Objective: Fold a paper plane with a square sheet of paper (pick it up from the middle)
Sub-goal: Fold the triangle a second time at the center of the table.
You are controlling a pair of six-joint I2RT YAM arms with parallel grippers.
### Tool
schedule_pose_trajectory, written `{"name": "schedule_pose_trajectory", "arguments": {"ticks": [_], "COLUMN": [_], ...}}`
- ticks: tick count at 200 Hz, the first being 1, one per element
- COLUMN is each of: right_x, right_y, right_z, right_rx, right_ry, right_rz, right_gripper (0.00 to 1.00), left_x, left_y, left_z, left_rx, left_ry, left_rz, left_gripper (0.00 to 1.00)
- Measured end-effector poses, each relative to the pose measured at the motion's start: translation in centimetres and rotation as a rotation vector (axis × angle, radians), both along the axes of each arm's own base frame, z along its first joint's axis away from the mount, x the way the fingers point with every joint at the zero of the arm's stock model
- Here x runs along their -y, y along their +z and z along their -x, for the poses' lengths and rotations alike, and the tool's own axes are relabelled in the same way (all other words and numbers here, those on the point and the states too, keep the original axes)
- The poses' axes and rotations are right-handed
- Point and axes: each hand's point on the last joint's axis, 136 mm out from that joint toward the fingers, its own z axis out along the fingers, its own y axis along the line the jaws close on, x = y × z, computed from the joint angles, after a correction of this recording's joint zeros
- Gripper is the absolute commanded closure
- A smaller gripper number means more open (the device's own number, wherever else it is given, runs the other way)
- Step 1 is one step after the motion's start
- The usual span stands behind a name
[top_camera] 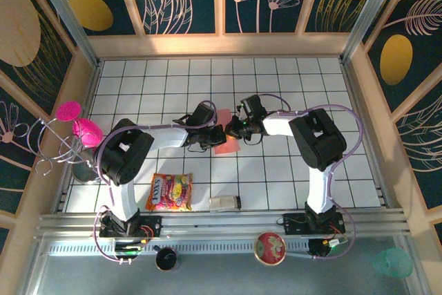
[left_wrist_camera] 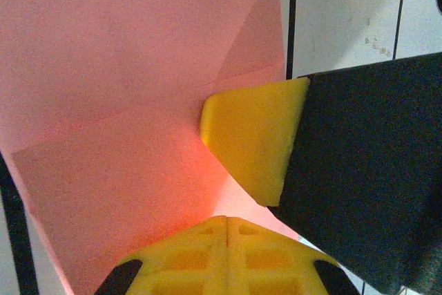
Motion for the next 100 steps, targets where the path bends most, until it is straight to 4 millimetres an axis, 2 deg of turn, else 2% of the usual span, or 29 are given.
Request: {"name": "schedule_pose_trajectory", "arguments": {"ticks": [100], "right_x": [0.01], "right_y": [-0.06], "right_z": [0.01], "right_rx": [-0.007], "right_ry": [0.003], "right_rz": [-0.009], "right_gripper": [1.0], "left_x": [-0.64], "left_y": [-0.84], "left_z": [0.84], "left_rx": [-0.005], "left_ry": [-0.051], "left_rz": [-0.049], "left_gripper": [1.0]}}
